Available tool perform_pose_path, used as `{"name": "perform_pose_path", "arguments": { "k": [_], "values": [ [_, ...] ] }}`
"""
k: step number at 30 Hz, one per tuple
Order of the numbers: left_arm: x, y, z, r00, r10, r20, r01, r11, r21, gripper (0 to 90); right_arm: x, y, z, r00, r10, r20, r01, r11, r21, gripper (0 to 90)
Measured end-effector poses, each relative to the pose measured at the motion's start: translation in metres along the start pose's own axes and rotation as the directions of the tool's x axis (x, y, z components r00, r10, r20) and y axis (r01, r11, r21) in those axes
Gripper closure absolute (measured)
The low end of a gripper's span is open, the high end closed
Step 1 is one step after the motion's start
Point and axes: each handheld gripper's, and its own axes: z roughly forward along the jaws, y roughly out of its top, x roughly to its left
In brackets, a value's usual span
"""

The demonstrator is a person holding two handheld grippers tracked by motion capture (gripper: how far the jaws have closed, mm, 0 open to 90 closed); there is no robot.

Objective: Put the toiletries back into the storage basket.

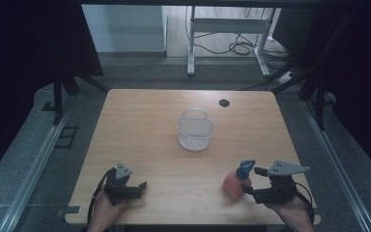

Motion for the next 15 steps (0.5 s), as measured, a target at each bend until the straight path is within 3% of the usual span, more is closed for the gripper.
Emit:
{"name": "perform_pose_path", "arguments": {
  "k": [15],
  "values": [
    [0.000,0.000,0.000,1.0000,0.000,0.000,0.000,1.0000,0.000,11.3,0.000,0.018,0.010,0.9996,0.000,-0.027,0.000,1.000,-0.012,44.0]
  ]
}}
